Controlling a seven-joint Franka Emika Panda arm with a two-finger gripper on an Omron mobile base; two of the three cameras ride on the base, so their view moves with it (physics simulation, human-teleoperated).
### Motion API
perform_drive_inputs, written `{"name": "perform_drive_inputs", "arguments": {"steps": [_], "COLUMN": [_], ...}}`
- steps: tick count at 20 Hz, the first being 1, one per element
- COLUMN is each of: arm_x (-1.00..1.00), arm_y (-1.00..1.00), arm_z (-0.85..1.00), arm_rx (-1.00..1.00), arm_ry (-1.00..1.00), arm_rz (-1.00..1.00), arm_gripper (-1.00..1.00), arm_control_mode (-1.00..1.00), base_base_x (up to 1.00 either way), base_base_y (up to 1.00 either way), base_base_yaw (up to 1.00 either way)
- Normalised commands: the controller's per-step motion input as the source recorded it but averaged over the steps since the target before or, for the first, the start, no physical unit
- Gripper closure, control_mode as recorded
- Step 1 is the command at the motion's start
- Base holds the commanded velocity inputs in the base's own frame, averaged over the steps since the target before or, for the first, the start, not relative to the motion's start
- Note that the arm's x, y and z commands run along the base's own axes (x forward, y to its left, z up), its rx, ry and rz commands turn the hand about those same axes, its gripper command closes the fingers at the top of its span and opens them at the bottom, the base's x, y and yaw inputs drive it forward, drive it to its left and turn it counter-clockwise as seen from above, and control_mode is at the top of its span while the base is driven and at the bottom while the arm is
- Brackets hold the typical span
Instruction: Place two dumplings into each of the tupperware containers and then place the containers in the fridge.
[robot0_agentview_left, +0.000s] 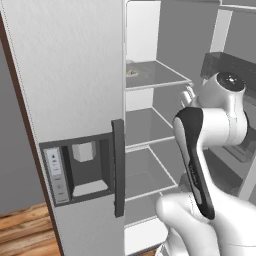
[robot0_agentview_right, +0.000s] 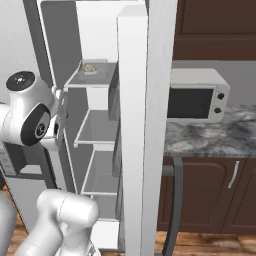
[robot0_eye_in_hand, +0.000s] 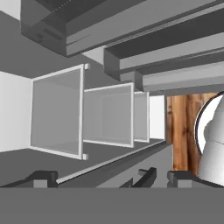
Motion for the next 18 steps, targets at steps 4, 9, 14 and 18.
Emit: {"name": "perform_drive_inputs", "arguments": {"steps": [4, 9, 14, 18], "arm_x": [-0.66, -0.44, 0.0, 0.0], "arm_y": [-0.07, -0.05, 0.0, 0.0], "arm_z": [-0.12, -0.16, 0.0, 0.0], "arm_rx": [-0.02, 0.0, 0.0, 0.0], "arm_ry": [0.01, 0.01, 0.0, 0.0], "arm_rz": [0.0, 0.0, 0.0, 0.0], "arm_gripper": [-1.0, -1.0, -1.0, -1.0], "arm_control_mode": [-1.0, 1.0, 1.0, 1.0], "base_base_x": [0.0, -0.09, -0.96, -1.0], "base_base_y": [0.0, 0.0, 0.48, 0.56], "base_base_yaw": [0.0, 0.0, 0.36, 0.57]}}
